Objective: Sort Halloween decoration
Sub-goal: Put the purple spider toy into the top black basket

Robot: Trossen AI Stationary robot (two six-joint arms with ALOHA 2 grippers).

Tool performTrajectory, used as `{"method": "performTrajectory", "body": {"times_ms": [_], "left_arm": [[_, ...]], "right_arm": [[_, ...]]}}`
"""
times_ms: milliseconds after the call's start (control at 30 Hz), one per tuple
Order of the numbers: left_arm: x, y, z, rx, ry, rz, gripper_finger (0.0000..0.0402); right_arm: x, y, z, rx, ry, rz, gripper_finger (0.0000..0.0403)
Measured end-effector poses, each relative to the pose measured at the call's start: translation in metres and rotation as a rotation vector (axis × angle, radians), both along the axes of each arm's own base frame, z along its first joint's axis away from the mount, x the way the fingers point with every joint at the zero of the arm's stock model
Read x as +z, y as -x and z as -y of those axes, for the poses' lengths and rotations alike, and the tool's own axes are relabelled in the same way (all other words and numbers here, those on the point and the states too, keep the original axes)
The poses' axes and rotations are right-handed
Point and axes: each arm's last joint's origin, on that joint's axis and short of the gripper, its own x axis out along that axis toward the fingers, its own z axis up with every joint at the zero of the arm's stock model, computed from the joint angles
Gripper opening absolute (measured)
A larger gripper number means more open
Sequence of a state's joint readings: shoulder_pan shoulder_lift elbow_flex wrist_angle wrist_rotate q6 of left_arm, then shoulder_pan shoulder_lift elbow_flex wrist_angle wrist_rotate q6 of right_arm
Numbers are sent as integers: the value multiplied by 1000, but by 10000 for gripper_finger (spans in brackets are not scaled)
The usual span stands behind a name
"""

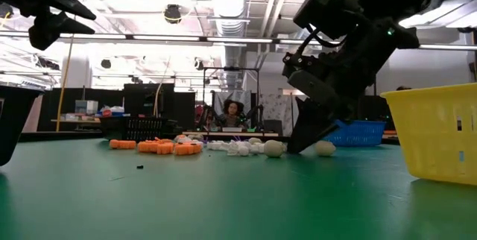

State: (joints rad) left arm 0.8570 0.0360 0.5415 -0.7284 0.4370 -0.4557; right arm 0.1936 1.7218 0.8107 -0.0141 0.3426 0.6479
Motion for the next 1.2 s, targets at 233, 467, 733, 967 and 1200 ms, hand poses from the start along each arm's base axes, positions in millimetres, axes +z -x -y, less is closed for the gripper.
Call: {"method": "performTrajectory", "body": {"times_ms": [233,467,733,967,1200], "left_arm": [[0,0,0,4,-3,-2,143],[-5,1,0,24,26,-38,143],[-5,1,0,22,18,-44,143],[-5,1,0,26,9,-49,143],[-5,1,0,27,9,-49,143]], "right_arm": [[5,-4,-1,3,-6,16,67],[11,-10,-3,10,-5,37,15],[24,-20,-4,28,4,74,15],[50,-37,0,86,75,88,15],[75,-52,17,141,158,102,15]]}}
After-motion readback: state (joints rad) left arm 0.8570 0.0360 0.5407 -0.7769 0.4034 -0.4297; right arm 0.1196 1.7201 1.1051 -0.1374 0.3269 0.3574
